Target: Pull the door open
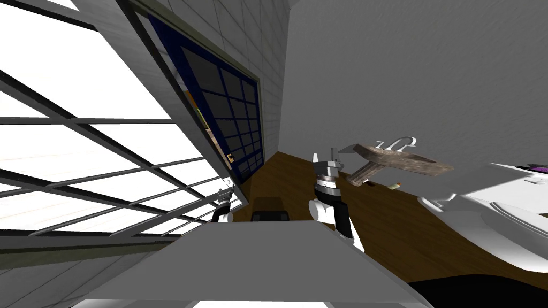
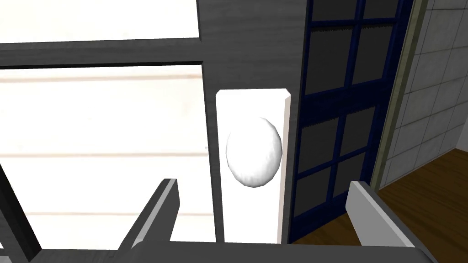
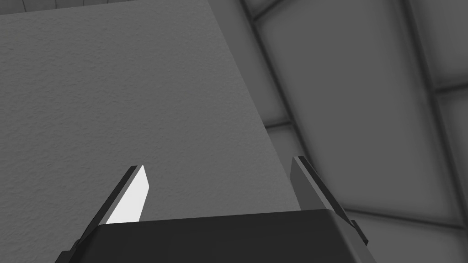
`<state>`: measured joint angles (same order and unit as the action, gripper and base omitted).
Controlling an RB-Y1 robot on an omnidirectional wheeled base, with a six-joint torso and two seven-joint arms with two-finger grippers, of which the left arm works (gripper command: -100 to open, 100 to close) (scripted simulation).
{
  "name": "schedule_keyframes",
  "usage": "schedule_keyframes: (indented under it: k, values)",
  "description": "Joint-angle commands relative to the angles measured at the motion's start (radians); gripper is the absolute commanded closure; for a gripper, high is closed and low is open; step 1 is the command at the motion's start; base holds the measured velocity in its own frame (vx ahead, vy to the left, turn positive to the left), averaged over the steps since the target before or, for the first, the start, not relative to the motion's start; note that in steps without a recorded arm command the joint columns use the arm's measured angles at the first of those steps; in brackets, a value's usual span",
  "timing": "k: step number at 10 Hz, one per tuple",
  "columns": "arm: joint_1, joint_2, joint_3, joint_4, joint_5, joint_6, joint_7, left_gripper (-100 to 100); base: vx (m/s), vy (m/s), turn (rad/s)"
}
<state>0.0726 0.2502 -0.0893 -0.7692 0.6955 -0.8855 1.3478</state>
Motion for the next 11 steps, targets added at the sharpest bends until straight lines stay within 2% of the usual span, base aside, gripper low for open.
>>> schedule_keyframes:
  k: [1, 3, 4, 5, 10, 11]
  values:
    - [0.020, 0.031, 0.006, -0.008, 0.006, 0.003, 0.030, -100, 0.208, 0.032, -0.084]
    - [0.031, 0.060, 0.010, 0.005, 0.011, -0.006, 0.064, -100, 0.208, 0.005, -0.064]
    - [0.022, 0.052, 0.007, 0.013, 0.009, -0.007, 0.056, -100, 0.099, 0.004, 0.012]
    - [0.022, 0.052, 0.007, 0.013, 0.009, -0.007, 0.056, 100, -0.023, -0.004, 0.002]
    - [0.022, 0.052, 0.007, 0.013, 0.009, -0.007, 0.056, 100, -0.016, 0.002, -0.004]
    - [0.026, 0.060, -0.009, 0.007, 0.000, -0.005, 0.068, 100, -0.121, 0.012, -0.047]
